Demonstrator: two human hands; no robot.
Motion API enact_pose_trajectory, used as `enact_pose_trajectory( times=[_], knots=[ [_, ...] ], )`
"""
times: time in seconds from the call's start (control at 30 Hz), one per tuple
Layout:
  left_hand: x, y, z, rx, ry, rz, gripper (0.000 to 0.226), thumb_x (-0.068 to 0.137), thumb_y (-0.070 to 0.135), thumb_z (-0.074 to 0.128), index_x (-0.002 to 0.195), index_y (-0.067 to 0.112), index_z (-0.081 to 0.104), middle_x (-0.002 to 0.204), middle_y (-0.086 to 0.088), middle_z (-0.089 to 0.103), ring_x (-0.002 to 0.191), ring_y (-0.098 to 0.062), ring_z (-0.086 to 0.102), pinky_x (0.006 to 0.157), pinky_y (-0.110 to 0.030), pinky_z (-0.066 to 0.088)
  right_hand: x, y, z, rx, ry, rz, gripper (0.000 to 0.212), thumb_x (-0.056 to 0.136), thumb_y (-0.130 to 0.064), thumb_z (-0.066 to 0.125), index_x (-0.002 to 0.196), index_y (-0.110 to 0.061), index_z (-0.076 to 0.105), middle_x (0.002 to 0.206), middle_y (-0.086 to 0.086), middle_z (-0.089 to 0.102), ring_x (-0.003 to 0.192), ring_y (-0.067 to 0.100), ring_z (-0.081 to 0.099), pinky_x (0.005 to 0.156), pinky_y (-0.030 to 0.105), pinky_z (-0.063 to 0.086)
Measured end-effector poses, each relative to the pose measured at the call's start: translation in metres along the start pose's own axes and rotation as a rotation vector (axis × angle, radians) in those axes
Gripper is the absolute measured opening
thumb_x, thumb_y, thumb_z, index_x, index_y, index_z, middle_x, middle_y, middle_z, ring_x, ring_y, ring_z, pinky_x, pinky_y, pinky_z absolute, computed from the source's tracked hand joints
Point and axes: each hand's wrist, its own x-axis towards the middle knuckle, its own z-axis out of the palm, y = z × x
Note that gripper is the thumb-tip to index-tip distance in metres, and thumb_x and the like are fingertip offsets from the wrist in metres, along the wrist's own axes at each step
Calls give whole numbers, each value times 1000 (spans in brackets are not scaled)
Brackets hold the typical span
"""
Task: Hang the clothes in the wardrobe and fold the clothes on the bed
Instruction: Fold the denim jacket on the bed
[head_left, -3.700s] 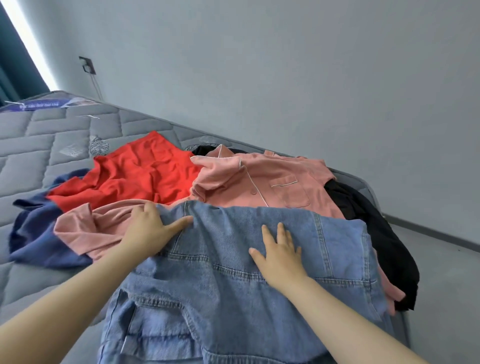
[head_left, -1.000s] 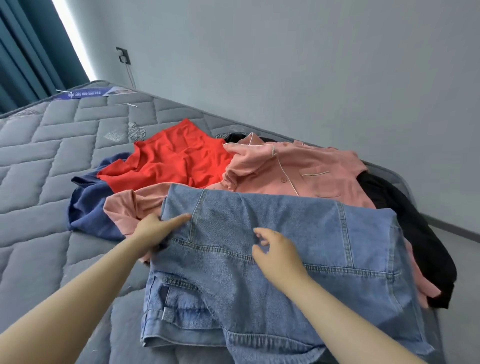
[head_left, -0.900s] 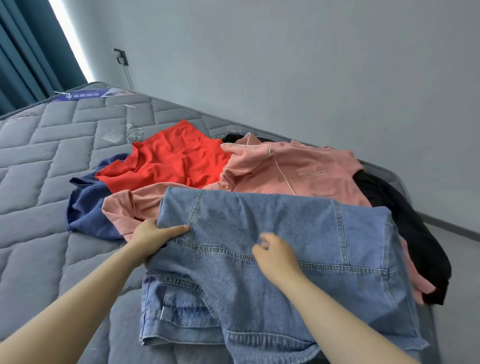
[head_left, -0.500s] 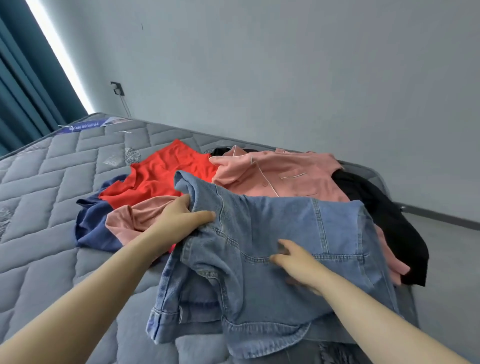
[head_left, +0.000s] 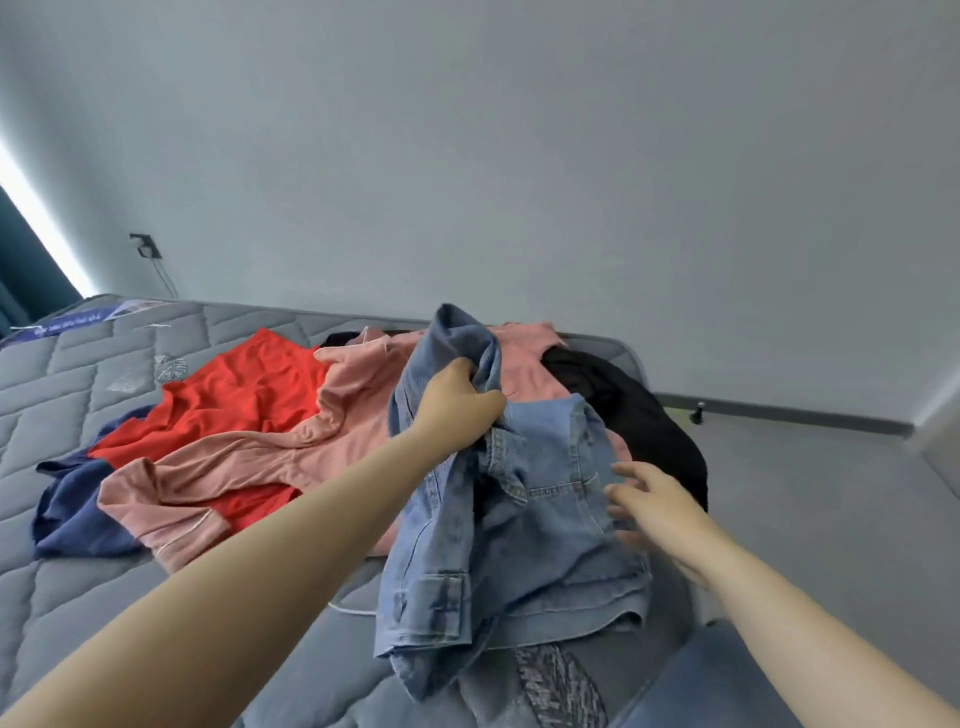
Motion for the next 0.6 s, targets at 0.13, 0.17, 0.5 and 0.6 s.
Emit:
enact_pose_trajectory(
  times=[0.13,0.17,0.5,0.6],
  knots=[
    [22,21,67,9,-76,1,19,82,20,56,75,13,39,66,1,45,57,-12,40,48,-25,29,6,25,-34,13,42,10,41,96,-18,54,136,-19,48,123,4,57,103,20,63,76,32,57],
    [25,22,83,12,-91,-3,22,83,23,57,75,13,39,66,2,44,56,-11,40,48,-26,28,8,32,-40,17,57,17,41,96,-18,54,136,-20,47,122,3,57,104,19,62,75,31,56],
    [18,-23,114,-64,-163,115,10,87,19,57,86,26,64,78,8,67,70,-4,61,59,-12,43,38,54,-33,-119,7,-35,22,94,-25,56,115,-33,54,100,-20,59,91,-5,58,76,16,50],
    [7,-47,80,31,-37,171,15,86,14,59,83,27,64,78,10,67,69,-4,59,63,-17,46,51,42,-4,-142,-31,-162,23,92,-26,61,114,-27,59,102,-23,60,84,-14,59,65,5,46]
  ],
)
